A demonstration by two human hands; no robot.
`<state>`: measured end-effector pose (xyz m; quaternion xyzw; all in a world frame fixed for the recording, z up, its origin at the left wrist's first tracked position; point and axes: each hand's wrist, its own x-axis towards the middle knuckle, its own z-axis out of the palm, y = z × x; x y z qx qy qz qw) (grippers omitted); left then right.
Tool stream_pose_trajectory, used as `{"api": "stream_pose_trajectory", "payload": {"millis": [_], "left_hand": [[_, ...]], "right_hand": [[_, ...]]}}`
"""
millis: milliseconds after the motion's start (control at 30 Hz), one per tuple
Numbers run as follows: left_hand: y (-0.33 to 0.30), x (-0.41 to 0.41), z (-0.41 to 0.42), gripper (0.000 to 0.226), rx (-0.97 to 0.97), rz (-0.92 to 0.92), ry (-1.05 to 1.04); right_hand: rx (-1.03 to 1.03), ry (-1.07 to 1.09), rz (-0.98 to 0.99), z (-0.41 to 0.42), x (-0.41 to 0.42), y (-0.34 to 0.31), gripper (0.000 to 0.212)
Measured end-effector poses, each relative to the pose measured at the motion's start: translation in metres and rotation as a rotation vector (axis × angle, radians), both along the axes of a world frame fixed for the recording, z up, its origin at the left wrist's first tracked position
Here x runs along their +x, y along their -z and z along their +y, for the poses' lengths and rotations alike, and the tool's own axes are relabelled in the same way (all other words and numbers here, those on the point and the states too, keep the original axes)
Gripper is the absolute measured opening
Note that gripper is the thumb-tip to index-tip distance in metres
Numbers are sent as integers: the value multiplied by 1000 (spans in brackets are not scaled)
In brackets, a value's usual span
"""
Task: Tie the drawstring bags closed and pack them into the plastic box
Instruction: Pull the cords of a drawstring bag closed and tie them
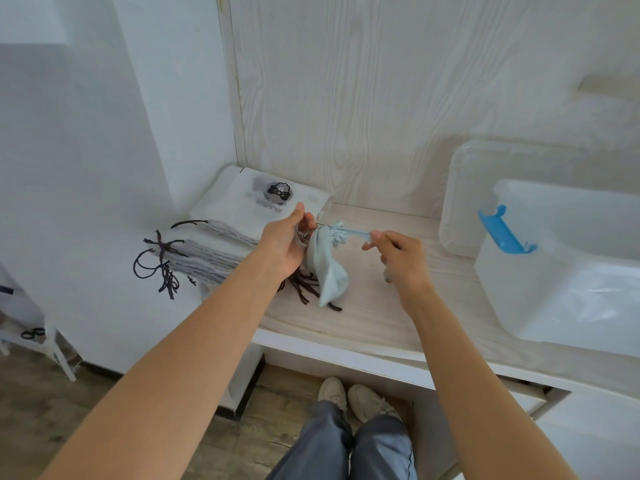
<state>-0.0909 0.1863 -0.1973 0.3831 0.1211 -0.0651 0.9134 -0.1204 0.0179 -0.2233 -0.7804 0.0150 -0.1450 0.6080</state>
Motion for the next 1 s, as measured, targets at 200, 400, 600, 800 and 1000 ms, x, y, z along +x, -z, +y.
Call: {"api": "stream_pose_trajectory", "payload": {"millis": [200,400,600,800,1000], "left_hand": [[2,-8,-3,21,451,-192,69],[-1,-17,-8,9,815,-390,86],[-13,-18,-7,6,611,-339,163],[-19,-17,-6,5,964,-507,152],[-39,-16,1,9,1699,-928,269]], "right_hand": [[559,-165,128,-2,-1,-18,22],[644,-446,61,3,-3,-37,26],[185,-241,35,15,0,-44,19],[27,-212,25,12,7,-44,29],[70,-184,19,4,9,-42,7]]}}
